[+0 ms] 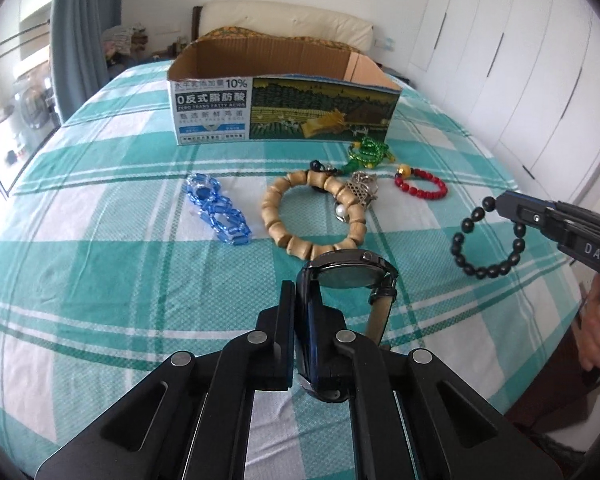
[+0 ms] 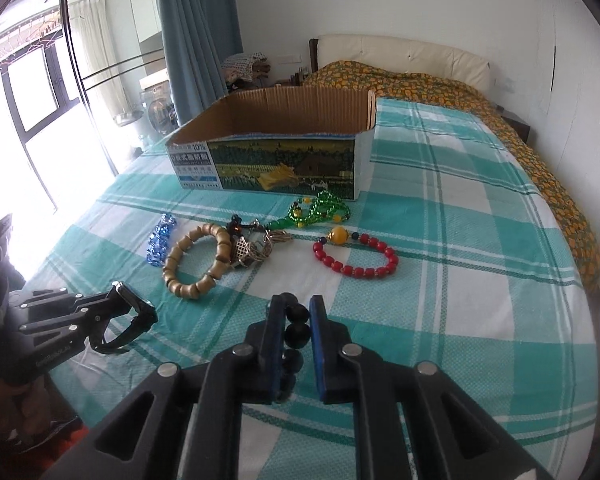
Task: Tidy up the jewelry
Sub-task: 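Carry the watch and black bead bracelet over the box and open both tools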
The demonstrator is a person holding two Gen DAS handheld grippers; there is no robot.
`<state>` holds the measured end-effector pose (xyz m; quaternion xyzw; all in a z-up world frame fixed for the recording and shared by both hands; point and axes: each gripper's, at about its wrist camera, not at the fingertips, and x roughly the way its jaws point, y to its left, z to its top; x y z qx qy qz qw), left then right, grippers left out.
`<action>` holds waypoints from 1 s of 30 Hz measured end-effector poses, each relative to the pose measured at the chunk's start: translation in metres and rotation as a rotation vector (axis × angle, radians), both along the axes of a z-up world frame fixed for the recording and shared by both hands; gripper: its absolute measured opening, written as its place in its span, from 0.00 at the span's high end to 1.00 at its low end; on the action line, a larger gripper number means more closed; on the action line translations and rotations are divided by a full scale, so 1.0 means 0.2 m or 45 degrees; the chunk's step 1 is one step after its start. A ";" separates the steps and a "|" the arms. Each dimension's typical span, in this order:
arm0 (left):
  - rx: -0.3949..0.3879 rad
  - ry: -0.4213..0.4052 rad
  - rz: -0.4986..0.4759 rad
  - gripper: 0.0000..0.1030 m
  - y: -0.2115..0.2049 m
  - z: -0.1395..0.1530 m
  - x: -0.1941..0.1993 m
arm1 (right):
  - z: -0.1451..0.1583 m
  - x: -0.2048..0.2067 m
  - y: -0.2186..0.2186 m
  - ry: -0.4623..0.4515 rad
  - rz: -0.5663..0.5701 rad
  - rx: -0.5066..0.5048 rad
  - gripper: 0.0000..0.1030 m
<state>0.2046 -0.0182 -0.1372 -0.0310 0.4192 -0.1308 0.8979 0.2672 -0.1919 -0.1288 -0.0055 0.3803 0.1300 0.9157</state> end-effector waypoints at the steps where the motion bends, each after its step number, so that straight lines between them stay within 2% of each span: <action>1: -0.005 -0.007 0.009 0.97 0.02 0.02 0.00 | 0.02 -0.01 -0.01 -0.008 -0.002 0.006 0.88; 5: -0.022 -0.026 0.034 0.97 0.09 0.09 0.01 | 0.11 -0.04 -0.03 -0.030 0.000 0.015 0.88; 12: 0.004 -0.063 0.077 0.97 0.20 0.16 0.07 | 0.22 -0.06 -0.01 -0.075 0.023 0.008 0.88; 30: 0.138 -0.079 0.129 0.97 0.25 0.17 0.23 | 0.29 0.06 0.10 -0.081 0.094 0.018 0.88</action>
